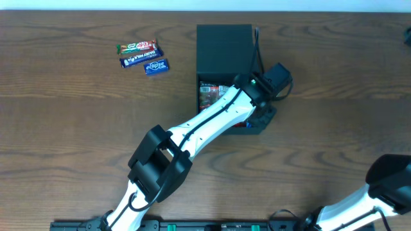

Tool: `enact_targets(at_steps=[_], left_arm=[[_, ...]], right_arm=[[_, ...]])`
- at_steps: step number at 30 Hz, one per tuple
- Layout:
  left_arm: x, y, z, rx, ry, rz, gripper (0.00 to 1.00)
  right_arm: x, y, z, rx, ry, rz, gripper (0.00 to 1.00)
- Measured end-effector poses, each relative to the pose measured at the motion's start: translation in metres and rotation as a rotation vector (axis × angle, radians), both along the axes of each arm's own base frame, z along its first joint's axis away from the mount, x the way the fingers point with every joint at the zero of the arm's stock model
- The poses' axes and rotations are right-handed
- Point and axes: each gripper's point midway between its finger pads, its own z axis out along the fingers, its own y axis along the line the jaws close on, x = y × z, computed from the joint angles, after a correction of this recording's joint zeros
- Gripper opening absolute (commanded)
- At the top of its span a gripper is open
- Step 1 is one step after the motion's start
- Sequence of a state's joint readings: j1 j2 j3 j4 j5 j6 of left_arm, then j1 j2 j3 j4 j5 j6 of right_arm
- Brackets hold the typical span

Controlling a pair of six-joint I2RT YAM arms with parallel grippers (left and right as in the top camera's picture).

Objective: Pack container
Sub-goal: 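Lower the Oreo pack along the box's right wall and release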

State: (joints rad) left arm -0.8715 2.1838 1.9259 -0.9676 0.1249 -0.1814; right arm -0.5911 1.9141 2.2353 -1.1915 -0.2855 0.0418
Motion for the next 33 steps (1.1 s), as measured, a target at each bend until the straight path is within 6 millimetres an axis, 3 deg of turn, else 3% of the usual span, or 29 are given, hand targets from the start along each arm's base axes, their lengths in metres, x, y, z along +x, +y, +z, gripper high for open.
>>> enact_targets(at_steps=[4, 24, 31, 33], left_arm=[[-0.005, 0.005, -0.009, 0.020, 0.023, -0.001, 0.06], [-0.007, 0.004, -0.018, 0.027, 0.040, -0.010, 0.06], [-0.006, 0.007, -0.013, 0.038, 0.039, -0.005, 0.06], [0.006, 0.007, -0.001, 0.032, -0.003, 0.010, 0.06]], right_arm=[[0.000, 0.000, 0.000, 0.000, 0.000, 0.000, 0.99], [0.000, 0.000, 0.000, 0.000, 0.000, 0.000, 0.99], [0.000, 0.000, 0.000, -0.001, -0.001, 0.000, 0.99], [0.000, 0.000, 0.000, -0.001, -0.001, 0.000, 0.99]])
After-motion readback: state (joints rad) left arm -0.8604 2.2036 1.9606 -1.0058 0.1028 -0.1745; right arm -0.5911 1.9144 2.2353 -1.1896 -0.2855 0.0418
